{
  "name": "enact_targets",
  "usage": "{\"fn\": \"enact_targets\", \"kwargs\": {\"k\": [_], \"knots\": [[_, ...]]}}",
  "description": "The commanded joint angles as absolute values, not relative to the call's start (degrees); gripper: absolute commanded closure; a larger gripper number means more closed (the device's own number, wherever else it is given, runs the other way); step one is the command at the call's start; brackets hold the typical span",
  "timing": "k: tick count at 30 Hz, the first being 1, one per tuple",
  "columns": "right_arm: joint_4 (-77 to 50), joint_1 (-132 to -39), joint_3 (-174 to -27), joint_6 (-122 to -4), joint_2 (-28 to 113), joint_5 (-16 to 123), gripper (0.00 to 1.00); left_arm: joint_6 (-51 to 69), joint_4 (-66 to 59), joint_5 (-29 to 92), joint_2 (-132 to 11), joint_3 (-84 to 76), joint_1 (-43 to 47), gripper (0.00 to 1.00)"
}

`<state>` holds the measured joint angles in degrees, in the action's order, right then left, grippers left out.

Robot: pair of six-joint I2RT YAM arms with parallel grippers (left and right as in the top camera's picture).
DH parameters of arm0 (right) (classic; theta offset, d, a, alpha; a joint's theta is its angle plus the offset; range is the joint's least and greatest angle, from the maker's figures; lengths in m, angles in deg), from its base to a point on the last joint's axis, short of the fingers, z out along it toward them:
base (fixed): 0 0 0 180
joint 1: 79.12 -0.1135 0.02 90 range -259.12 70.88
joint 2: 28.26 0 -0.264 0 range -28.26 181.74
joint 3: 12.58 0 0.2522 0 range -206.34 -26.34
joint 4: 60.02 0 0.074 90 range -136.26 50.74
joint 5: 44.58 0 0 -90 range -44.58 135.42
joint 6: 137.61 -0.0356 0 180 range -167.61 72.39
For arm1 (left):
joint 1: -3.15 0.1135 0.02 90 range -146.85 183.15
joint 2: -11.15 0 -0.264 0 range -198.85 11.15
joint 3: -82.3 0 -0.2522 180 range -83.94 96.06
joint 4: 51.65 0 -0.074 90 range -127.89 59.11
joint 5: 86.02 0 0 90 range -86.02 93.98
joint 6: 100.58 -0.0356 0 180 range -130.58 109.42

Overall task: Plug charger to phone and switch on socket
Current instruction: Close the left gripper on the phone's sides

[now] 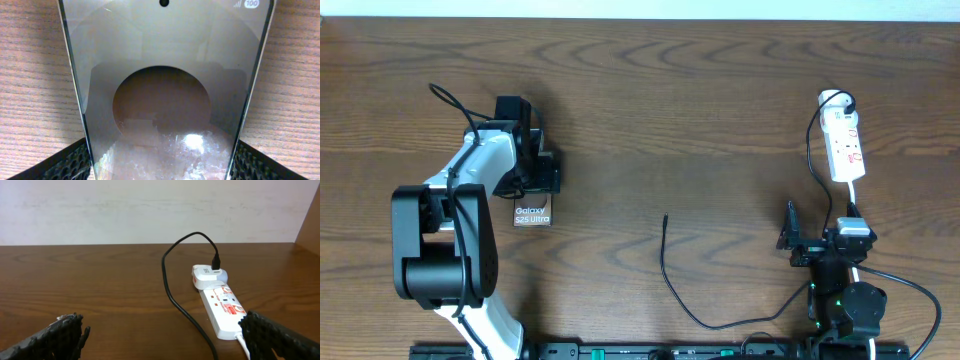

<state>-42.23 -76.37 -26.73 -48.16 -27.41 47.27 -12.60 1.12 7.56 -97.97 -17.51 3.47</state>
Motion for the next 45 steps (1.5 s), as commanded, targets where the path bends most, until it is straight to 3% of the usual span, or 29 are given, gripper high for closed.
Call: {"fn": "enact_targets", "kwargs": {"k": [1,18,28,45], "knots": [[-42.0,-76.9,-26.7,-47.3,-27.7,47.1,0.01,-13.6,1.4,5.9,-99.3,-19.6,3.5,0.16],[-42.0,-76.9,-26.7,-47.3,-27.7,47.1,0.01,-13.6,1.4,5.9,-99.3,-19.6,3.5,0.2],[-42.0,-76.9,-26.7,-47.3,-27.7,47.1,0.01,-13.6,1.4,5.9,-99.3,-19.6,3.5,0.08],[-42.0,-76.9,-26.7,-47.3,-27.7,47.1,0.01,-13.5,1.4,5.9,-99.3,-19.7,3.5,0.08]]}}
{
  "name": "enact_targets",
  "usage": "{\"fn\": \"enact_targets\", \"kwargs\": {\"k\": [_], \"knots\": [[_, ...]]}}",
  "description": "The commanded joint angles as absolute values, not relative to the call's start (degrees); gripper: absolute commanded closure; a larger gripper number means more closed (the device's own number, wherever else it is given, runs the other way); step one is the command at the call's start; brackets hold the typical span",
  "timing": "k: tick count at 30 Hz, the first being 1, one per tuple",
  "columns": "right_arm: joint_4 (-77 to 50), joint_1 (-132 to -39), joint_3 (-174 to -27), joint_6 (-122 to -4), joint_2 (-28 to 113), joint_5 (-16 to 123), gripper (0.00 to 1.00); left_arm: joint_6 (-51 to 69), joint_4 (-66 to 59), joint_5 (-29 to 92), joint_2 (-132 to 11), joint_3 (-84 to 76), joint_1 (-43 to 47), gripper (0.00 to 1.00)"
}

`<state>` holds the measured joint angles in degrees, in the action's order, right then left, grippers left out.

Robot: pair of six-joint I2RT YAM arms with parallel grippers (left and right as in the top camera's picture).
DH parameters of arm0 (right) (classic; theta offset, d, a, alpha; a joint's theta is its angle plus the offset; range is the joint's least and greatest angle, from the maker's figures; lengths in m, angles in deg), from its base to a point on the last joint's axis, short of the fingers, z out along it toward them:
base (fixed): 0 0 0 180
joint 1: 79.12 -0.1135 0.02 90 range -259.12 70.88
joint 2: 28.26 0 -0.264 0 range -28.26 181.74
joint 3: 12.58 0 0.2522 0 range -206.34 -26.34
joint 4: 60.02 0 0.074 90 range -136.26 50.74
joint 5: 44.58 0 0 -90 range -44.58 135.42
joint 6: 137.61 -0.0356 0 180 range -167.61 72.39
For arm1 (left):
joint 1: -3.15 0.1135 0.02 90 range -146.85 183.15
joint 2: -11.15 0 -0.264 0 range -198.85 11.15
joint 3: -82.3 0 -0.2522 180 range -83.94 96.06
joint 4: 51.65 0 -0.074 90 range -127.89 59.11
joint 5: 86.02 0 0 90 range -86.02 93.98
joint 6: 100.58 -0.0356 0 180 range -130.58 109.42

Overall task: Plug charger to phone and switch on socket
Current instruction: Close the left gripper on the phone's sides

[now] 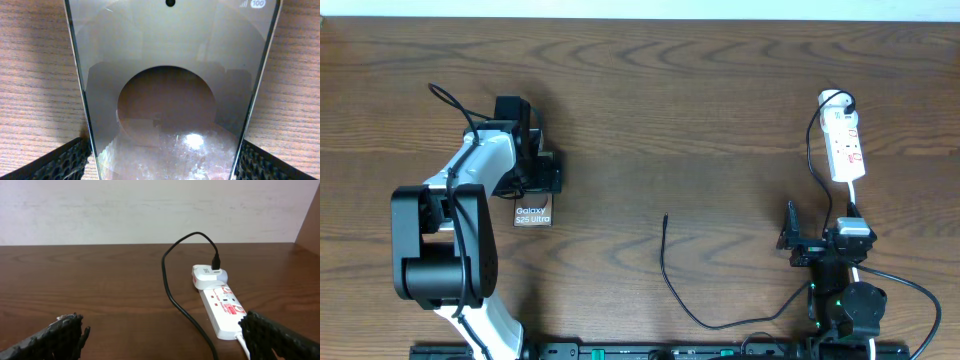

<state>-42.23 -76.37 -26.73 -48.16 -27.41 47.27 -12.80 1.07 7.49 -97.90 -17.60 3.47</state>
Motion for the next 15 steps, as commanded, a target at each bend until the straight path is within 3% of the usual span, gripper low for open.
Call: {"fn": "enact_targets", "kwargs": {"k": [1,15], "knots": [[-42.0,-76.9,-26.7,-47.3,-27.7,47.1,0.01,-13.5,1.4,5.9,-99.3,-19.7,3.5,0.09],[-42.0,-76.9,-26.7,-47.3,-27.7,47.1,0.01,-13.5,1.4,6.5,-99.3,-19.7,3.5,0.09]]}}
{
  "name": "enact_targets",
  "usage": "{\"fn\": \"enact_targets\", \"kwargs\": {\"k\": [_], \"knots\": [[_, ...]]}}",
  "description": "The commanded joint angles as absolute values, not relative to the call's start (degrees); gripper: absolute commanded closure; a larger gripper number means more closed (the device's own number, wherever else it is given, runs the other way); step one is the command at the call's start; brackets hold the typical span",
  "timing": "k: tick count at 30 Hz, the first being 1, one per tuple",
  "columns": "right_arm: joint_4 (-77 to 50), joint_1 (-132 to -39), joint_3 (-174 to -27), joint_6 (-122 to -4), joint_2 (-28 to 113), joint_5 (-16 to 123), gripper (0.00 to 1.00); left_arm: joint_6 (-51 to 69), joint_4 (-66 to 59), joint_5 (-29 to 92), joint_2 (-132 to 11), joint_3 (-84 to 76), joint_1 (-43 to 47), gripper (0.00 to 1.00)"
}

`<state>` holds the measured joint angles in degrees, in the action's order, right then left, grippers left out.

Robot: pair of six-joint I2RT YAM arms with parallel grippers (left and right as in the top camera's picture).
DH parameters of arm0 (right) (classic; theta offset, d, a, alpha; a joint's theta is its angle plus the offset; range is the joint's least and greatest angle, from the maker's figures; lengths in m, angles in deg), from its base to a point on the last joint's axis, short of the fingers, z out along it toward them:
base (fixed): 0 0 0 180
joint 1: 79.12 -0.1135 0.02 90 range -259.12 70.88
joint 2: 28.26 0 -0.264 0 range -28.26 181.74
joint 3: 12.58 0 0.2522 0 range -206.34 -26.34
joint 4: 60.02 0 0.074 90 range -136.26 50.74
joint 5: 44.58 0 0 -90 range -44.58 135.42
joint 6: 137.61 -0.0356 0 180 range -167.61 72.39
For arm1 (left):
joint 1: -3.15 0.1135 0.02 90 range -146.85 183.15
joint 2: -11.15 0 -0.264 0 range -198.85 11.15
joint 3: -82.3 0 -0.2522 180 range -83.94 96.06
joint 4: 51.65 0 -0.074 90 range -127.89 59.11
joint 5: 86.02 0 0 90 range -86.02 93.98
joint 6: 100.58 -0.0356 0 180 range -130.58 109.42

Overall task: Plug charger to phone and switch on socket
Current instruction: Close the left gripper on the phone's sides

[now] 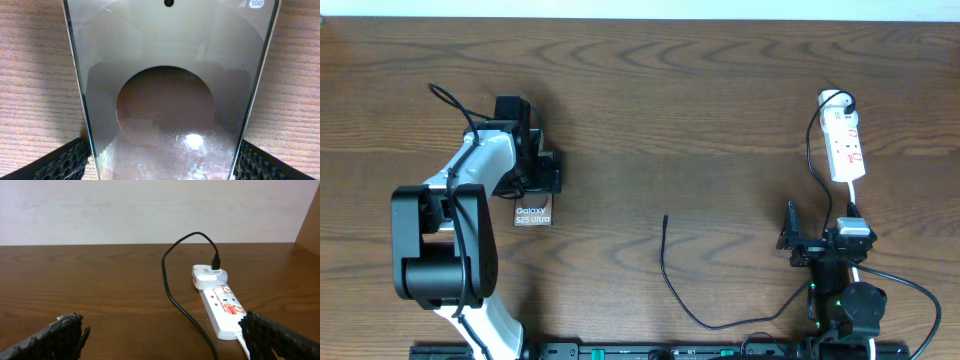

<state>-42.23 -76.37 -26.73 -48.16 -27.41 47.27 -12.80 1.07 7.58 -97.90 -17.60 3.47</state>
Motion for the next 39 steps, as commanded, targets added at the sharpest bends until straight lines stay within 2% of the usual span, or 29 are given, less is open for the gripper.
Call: {"fn": "enact_targets", "kwargs": {"k": [1,17,21,39], "knots": [[-42.0,-76.9,-26.7,-47.3,-27.7,47.1,0.01,-13.5,1.4,6.5,-99.3,-19.7,3.5,0.09],[-42.0,-76.9,-26.7,-47.3,-27.7,47.1,0.01,-13.5,1.4,6.5,-99.3,-19.7,3.5,0.1],[-42.0,-76.9,-26.7,-47.3,-27.7,47.1,0.01,-13.5,1.4,6.5,-99.3,-19.7,3.5,0.14],[-42.0,-76.9,-26.7,-47.3,-27.7,47.1,0.01,-13.5,1.4,6.5,-99.3,-19.7,3.5,0.17]]}}
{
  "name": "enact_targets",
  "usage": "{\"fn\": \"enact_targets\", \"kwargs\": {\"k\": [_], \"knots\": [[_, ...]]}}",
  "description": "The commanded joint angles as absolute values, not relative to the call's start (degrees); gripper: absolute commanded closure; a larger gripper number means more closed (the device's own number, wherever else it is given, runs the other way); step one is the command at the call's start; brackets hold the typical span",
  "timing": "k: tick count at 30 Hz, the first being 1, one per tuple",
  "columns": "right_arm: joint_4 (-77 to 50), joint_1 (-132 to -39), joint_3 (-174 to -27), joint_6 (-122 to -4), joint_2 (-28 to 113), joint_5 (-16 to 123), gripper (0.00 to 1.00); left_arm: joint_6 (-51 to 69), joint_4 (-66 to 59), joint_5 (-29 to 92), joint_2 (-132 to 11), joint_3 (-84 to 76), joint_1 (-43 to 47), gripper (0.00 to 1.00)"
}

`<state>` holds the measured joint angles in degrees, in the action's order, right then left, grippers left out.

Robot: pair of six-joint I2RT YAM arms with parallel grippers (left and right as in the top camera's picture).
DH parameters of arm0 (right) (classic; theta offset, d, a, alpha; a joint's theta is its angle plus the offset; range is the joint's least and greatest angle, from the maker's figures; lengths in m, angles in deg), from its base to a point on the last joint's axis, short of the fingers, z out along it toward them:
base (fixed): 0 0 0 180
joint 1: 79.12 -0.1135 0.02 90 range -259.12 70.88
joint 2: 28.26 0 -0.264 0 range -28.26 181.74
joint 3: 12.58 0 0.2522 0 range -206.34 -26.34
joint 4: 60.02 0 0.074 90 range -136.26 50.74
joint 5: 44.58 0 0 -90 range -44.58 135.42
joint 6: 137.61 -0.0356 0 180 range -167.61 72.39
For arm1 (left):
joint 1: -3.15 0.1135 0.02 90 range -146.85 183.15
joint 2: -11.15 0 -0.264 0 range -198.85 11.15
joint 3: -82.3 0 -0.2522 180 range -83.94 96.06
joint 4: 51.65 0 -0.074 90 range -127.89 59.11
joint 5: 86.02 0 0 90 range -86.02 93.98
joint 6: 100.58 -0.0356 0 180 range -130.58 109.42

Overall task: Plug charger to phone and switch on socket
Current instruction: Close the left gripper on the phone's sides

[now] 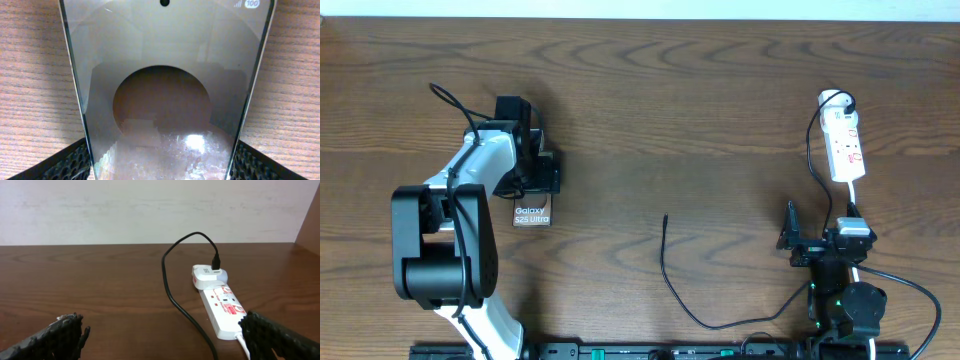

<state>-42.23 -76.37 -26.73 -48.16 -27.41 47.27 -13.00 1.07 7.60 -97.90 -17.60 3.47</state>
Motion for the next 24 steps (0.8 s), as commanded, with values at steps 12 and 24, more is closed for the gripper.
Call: {"fn": "enact_targets", "kwargs": {"k": [12,24], "knots": [[-42.0,-76.9,-26.7,-47.3,-27.7,47.1,0.01,-13.5,1.4,6.5,-99.3,-19.7,3.5,0.27],[-42.0,-76.9,-26.7,-47.3,-27.7,47.1,0.01,-13.5,1.4,6.5,-99.3,-19.7,3.5,0.45]]}}
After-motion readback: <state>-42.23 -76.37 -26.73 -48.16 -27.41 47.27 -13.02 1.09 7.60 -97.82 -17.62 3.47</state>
